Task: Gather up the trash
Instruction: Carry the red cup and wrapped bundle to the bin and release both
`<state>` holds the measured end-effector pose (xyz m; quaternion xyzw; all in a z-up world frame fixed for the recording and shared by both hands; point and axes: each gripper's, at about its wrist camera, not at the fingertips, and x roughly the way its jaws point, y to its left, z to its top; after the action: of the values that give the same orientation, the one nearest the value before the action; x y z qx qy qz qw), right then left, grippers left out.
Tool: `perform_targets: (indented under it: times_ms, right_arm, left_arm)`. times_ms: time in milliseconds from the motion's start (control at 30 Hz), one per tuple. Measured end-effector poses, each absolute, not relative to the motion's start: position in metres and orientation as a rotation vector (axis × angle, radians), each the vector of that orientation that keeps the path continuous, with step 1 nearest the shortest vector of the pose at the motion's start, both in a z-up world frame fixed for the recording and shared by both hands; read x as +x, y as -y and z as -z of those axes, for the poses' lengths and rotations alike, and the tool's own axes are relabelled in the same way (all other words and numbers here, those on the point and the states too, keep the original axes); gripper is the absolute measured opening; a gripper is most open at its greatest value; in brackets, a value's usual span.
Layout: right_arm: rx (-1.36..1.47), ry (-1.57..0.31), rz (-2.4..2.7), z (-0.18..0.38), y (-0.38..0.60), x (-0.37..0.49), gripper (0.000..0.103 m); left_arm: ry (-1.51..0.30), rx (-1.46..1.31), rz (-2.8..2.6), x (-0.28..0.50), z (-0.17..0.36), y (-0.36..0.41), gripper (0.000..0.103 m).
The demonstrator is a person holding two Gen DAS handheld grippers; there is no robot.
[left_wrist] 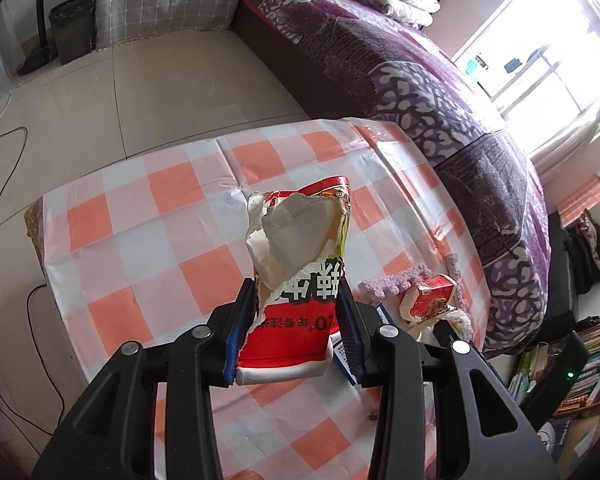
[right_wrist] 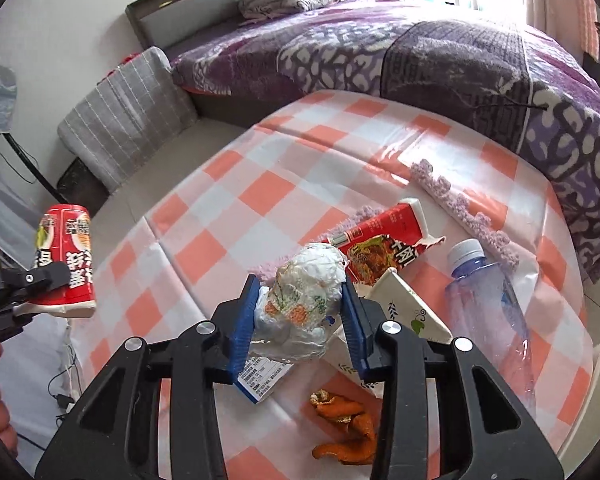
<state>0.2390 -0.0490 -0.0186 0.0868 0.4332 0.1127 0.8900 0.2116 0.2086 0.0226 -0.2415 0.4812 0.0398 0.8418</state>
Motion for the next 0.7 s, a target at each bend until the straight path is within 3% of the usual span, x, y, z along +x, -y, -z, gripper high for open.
perform_targets:
  times_ms: [333, 700]
  right_arm:
    - [0.229, -0.794, -0.217, -0.024, 0.079, 0.212, 0.038]
    - [0.308, -0.777, -0.104, -0.027, 0.128, 0.185, 0.039]
  left_arm:
    - [-0.967, -0.467, -0.057, 0.211, -0.035, -0.187, 0.04]
    - [-0.973, -0.446, -0.038, 0.213, -0.033, -0.168, 0.04]
